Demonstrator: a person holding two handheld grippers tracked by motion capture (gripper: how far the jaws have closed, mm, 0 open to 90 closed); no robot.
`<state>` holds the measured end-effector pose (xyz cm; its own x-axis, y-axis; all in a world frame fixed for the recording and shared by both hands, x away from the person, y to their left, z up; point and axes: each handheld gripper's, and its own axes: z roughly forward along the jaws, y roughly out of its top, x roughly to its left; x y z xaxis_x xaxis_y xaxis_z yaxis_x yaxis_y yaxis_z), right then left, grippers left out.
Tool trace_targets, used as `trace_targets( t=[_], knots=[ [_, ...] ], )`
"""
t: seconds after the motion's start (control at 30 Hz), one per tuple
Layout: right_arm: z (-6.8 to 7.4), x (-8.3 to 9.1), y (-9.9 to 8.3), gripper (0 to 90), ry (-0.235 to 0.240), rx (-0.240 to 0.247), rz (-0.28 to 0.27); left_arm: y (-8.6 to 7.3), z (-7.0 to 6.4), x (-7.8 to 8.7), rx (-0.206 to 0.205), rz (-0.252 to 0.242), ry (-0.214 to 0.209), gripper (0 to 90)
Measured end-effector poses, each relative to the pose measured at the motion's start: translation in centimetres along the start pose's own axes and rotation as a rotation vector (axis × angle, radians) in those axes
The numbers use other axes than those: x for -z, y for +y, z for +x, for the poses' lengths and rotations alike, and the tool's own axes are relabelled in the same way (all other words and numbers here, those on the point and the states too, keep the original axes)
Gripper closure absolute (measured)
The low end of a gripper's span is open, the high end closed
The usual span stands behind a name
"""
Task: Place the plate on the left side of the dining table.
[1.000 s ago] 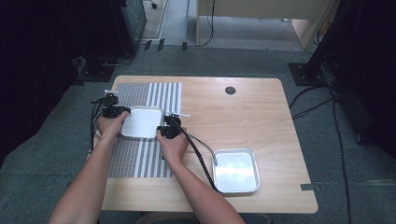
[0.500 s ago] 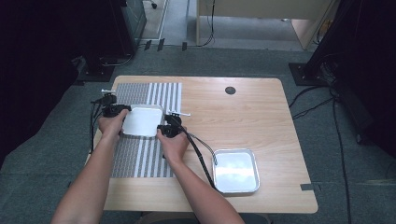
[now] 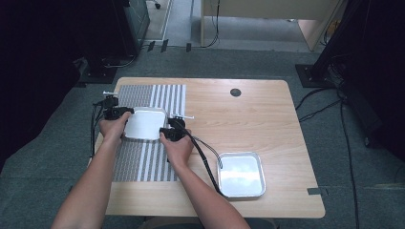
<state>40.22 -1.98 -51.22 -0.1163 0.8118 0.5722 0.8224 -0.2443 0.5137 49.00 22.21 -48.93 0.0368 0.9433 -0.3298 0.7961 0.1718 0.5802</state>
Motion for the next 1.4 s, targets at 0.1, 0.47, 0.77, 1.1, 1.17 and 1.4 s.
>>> trace_targets(
  t=[0.1, 0.47, 0.77, 1.1, 1.17, 1.4],
  knots=[
    [-0.2, 0.3, 0.2, 70.4, 0.007, 0.017, -0.012, 0.1, -0.1, 0.6, -0.015, -0.023, 0.004, 71.6],
    [-0.4, 2.4, 1.1, 46.8, -0.019, 0.200, -0.115, -0.2, -1.3, 3.5, -0.079, -0.104, -0.036, 44.4],
    [-1.1, 5.3, 2.2, 36.7, -0.040, 0.334, -0.119, -1.7, -2.5, 6.2, -0.110, -0.184, -0.063, 34.2],
    [-2.6, 8.3, 3.0, 27.1, -0.023, 0.394, -0.140, -3.8, -4.2, 7.3, -0.177, -0.184, -0.069, 26.4],
    [-2.8, 8.7, 3.1, 27.0, -0.028, 0.398, -0.144, -4.2, -4.6, 7.7, -0.191, -0.186, -0.075, 25.2],
    [-3.8, 10.6, 3.3, 26.8, -0.052, 0.431, -0.165, -5.5, -5.4, 9.0, -0.227, -0.199, -0.090, 20.8]
  ],
)
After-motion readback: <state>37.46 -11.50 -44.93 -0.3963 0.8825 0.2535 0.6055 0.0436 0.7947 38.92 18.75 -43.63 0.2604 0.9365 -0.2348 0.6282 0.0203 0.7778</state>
